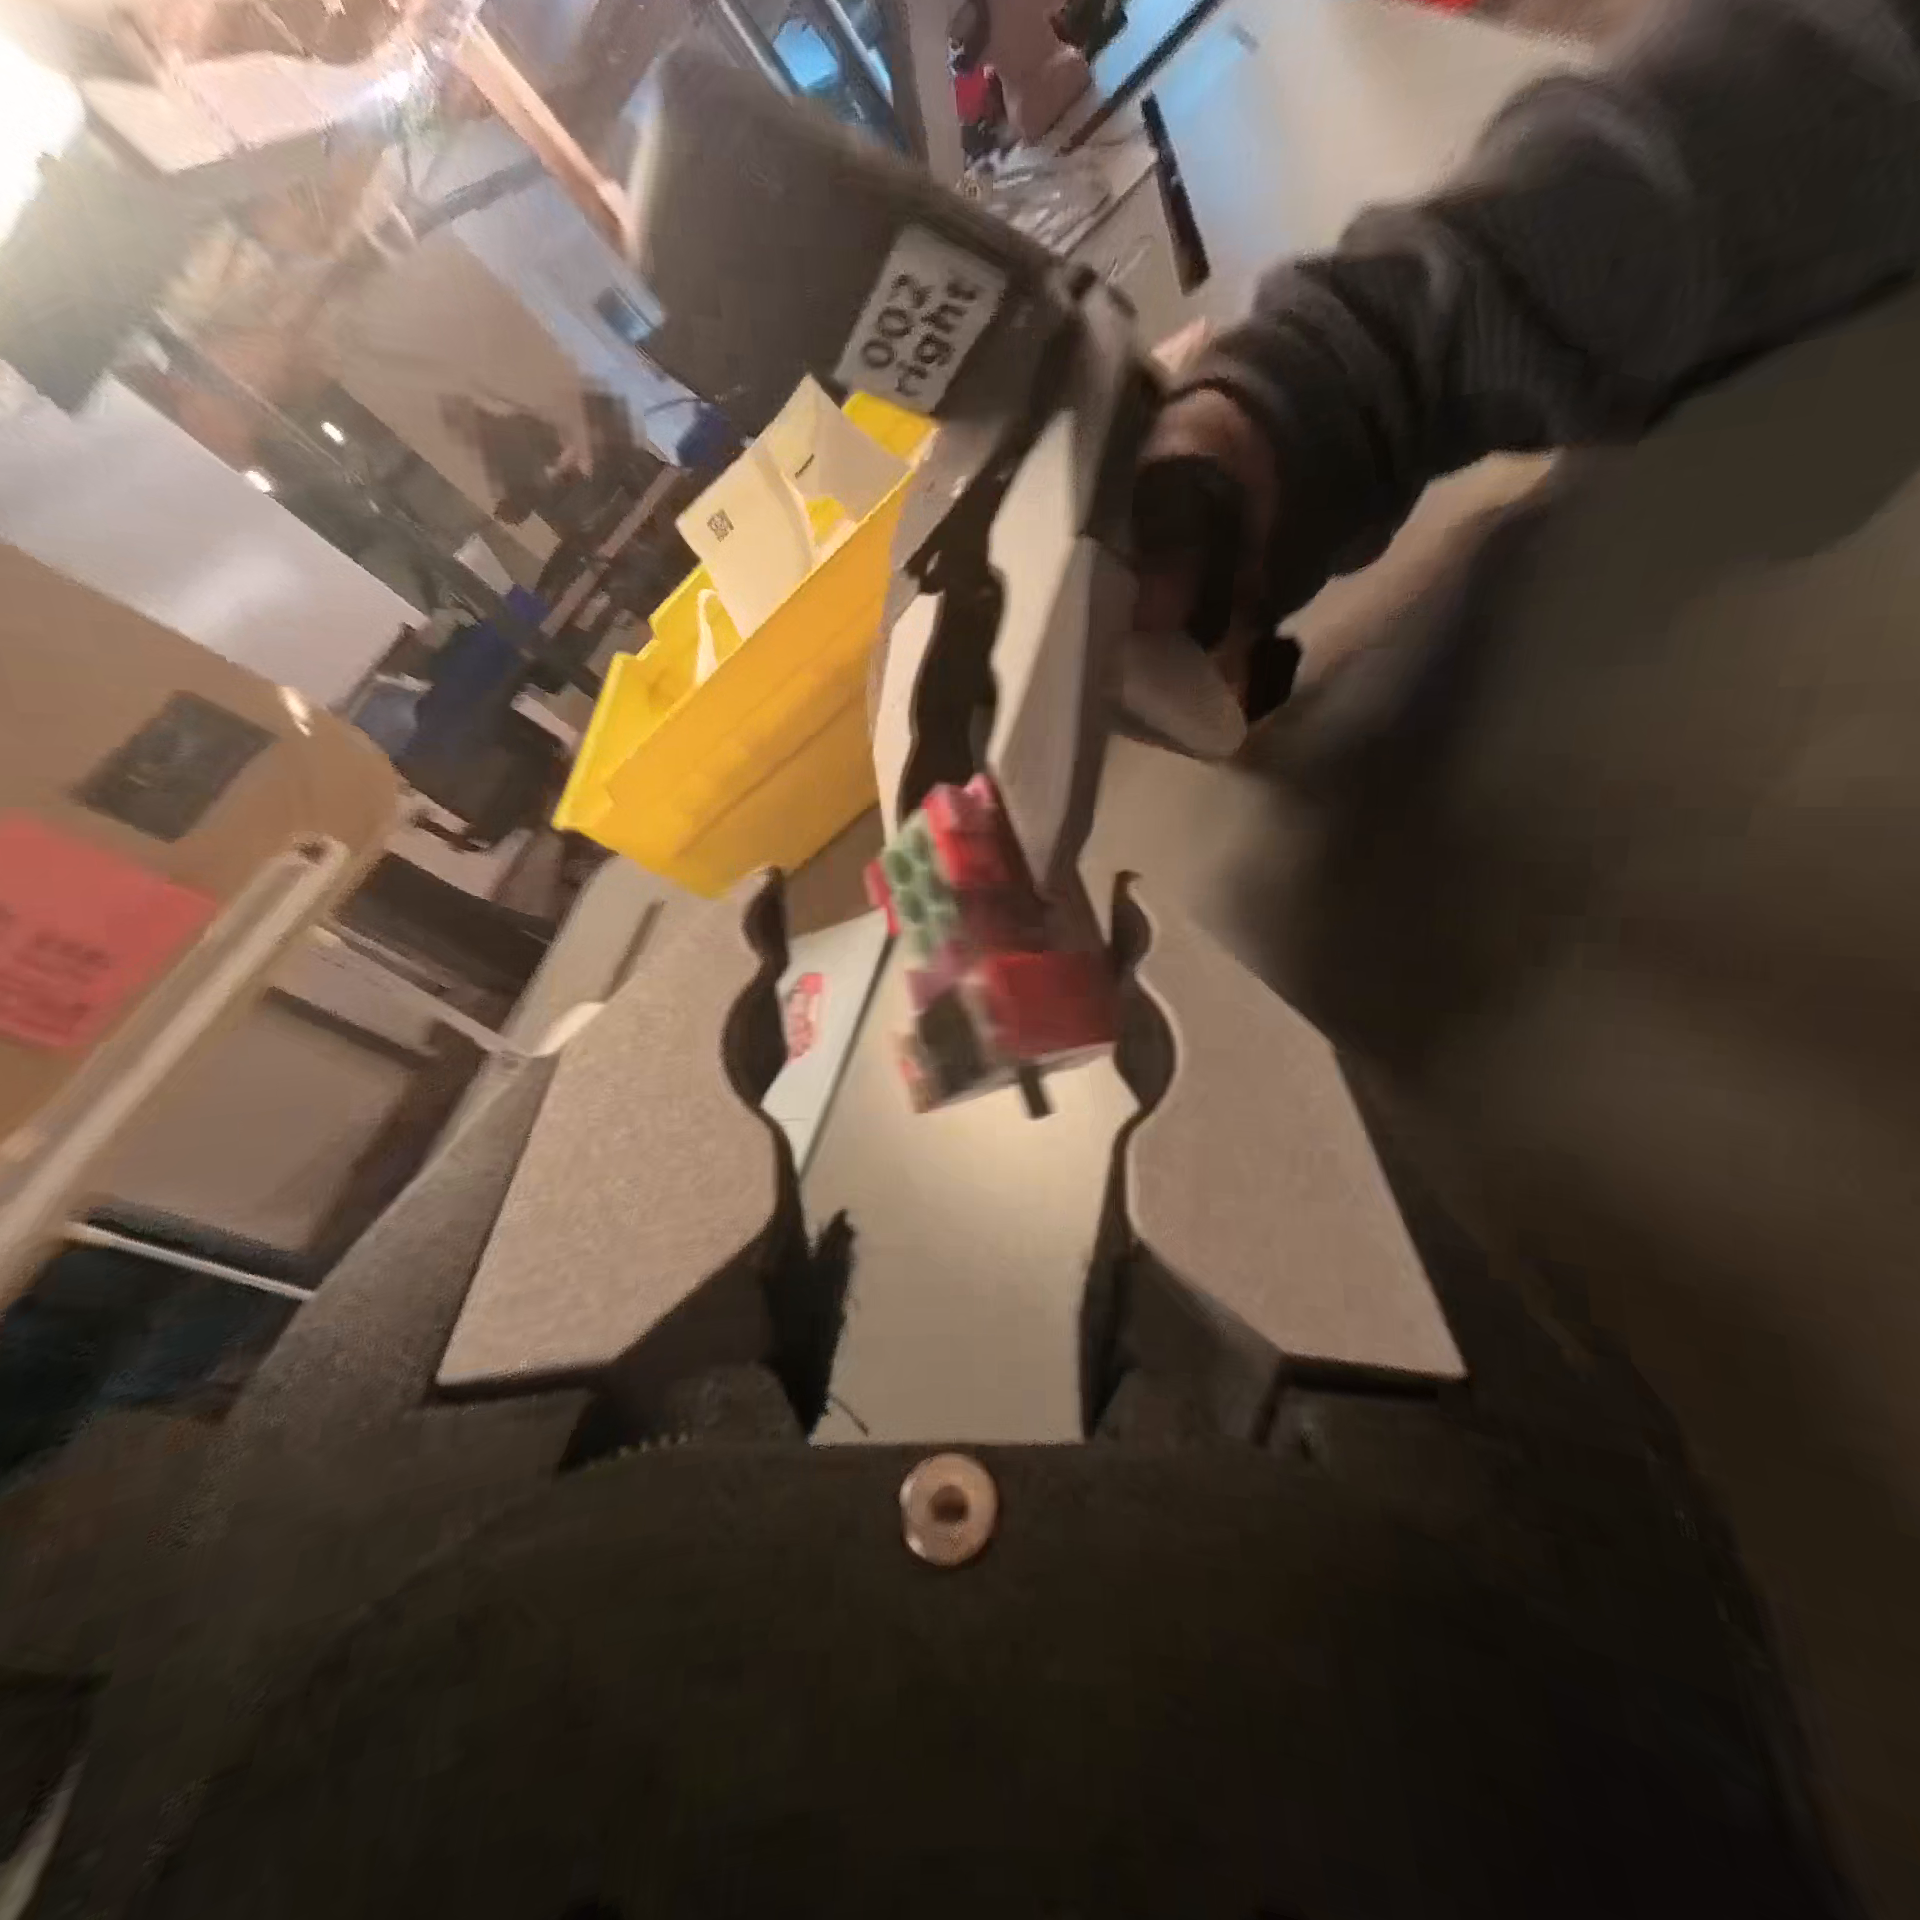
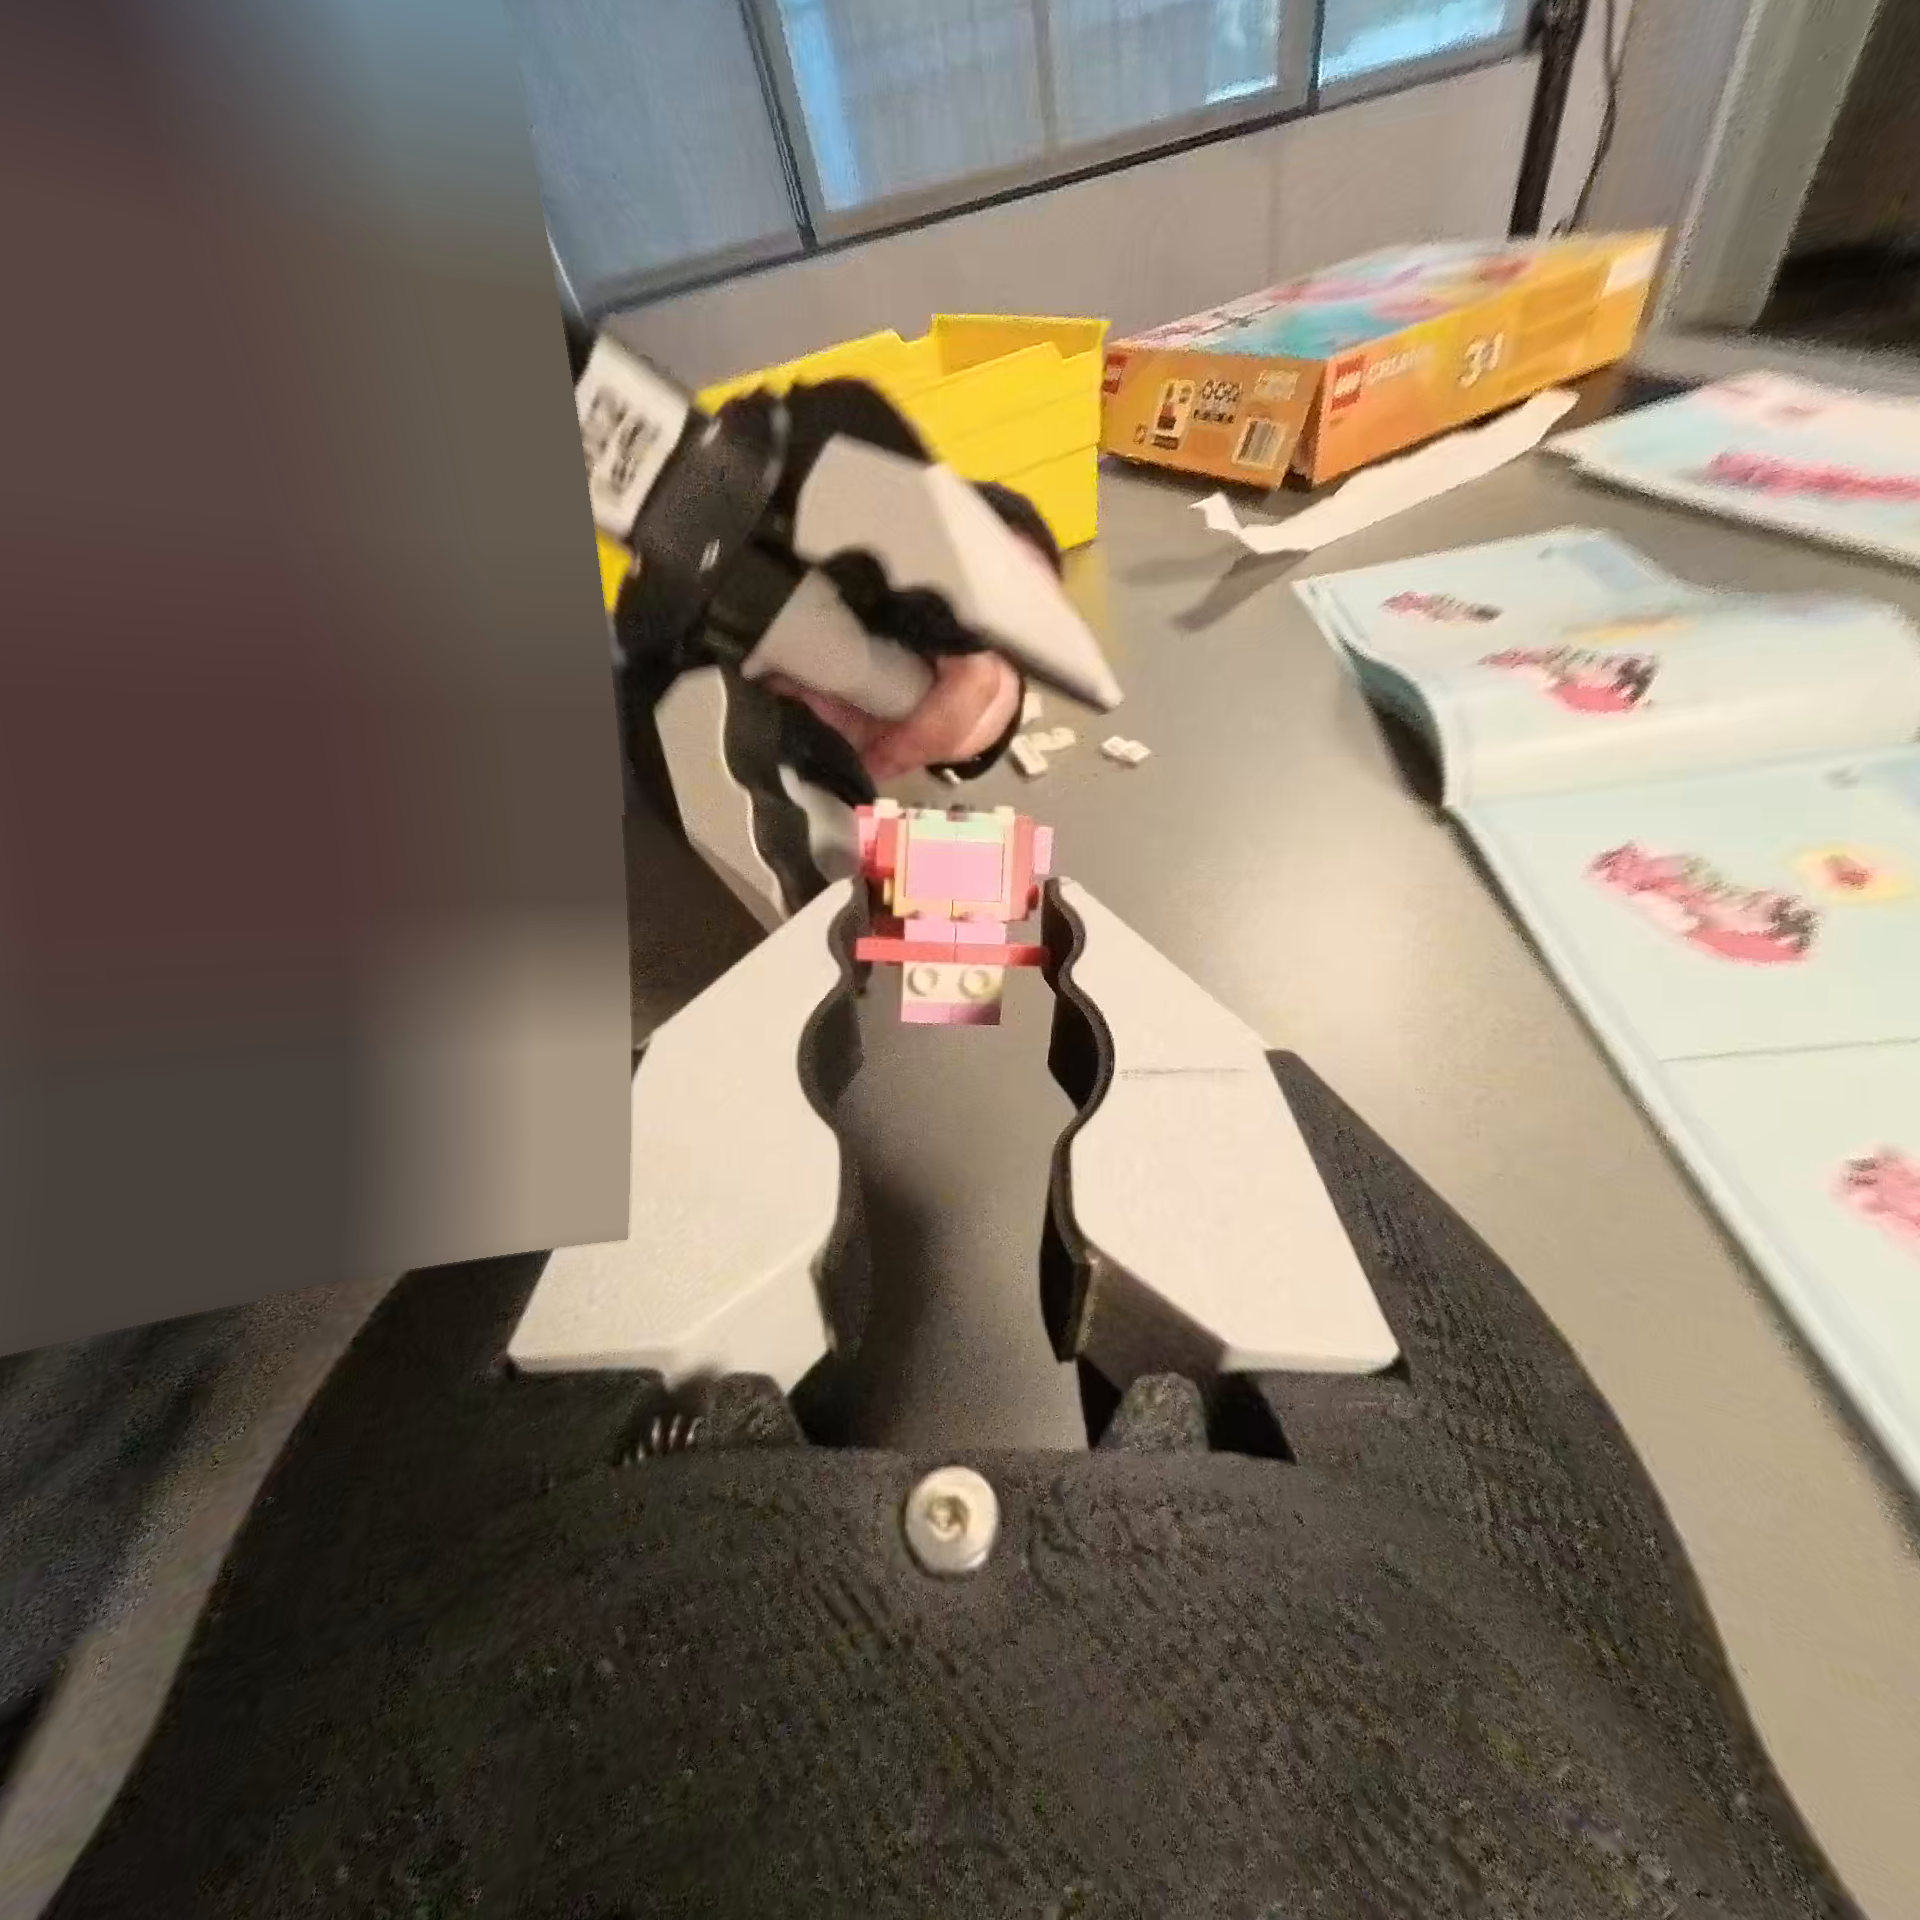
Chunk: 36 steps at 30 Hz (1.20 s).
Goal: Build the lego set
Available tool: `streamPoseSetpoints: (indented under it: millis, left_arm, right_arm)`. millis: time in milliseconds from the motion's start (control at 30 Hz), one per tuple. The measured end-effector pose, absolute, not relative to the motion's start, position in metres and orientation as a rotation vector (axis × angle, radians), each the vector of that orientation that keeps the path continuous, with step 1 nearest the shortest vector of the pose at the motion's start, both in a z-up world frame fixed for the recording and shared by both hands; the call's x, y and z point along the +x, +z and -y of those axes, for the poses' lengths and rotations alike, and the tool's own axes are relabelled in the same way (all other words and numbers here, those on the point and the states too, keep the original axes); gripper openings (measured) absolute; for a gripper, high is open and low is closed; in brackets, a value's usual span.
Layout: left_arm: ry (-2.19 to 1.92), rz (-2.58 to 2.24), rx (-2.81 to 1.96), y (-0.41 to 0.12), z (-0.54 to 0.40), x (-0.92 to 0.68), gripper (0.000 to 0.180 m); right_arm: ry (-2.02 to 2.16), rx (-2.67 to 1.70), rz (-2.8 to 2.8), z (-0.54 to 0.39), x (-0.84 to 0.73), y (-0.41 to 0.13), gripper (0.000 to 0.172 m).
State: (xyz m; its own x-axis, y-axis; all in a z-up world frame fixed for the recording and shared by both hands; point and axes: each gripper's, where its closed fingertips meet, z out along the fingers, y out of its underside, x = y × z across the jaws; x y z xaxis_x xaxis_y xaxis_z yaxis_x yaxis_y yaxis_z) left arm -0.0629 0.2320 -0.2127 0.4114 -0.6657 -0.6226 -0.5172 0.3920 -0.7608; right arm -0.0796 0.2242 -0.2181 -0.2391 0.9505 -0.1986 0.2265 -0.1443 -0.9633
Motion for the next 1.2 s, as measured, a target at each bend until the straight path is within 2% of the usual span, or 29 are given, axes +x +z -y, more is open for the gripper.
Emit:
streamPoseSetpoints:
  millis: [33, 67, 233, 333, 400, 500, 567, 600, 800, 933, 1067, 1200]
  left_arm:
    - [-0.221, -1.200, -1.297, -0.212, -0.232, -0.064, 0.069]
    - [-0.318, -1.167, -1.337, -0.210, -0.231, -0.065, 0.073]
    - [-0.672, -1.096, -1.465, -0.210, -0.224, -0.069, 0.066]
    - [-0.731, -1.145, -1.515, -0.219, -0.218, -0.065, 0.057]
    - [-0.741, -1.188, -1.514, -0.224, -0.214, -0.061, 0.040]
    - [-0.697, -1.219, -1.581, -0.235, -0.218, -0.062, 0.040]
    - [-0.647, -1.237, -1.637, -0.243, -0.221, -0.065, 0.040]
    - [-0.598, -1.260, -1.673, -0.249, -0.223, -0.068, 0.040]
    - [-0.552, -1.345, -1.734, -0.265, -0.218, -0.063, 0.040]
    - [-0.572, -1.351, -1.764, -0.271, -0.218, -0.063, 0.040]
    - [-0.584, -1.338, -1.788, -0.274, -0.219, -0.064, 0.040]
    - [-0.600, -1.332, -1.815, -0.275, -0.218, -0.065, 0.040]
  right_arm:
    - [1.363, -1.307, 1.501, -0.225, -0.078, -0.219, 0.032]
    - [1.300, -1.246, 1.525, -0.224, -0.076, -0.220, 0.032]
    - [1.193, -1.066, 1.549, -0.218, -0.071, -0.213, 0.031]
    - [1.215, -1.018, 1.550, -0.215, -0.069, -0.210, 0.031]
    - [1.208, -1.020, 1.555, -0.216, -0.067, -0.211, 0.031]
    - [1.166, -1.084, 1.601, -0.220, -0.067, -0.223, 0.032]
    - [1.150, -1.118, 1.631, -0.220, -0.067, -0.228, 0.050]
    - [1.146, -1.123, 1.642, -0.219, -0.067, -0.229, 0.053]
    - [1.023, -1.154, 1.741, -0.220, -0.066, -0.249, 0.048]
    - [1.010, -1.205, 1.781, -0.221, -0.064, -0.258, 0.053]
    - [0.990, -1.209, 1.817, -0.220, -0.062, -0.263, 0.034]
    - [0.996, -1.223, 1.816, -0.220, -0.063, -0.264, 0.034]
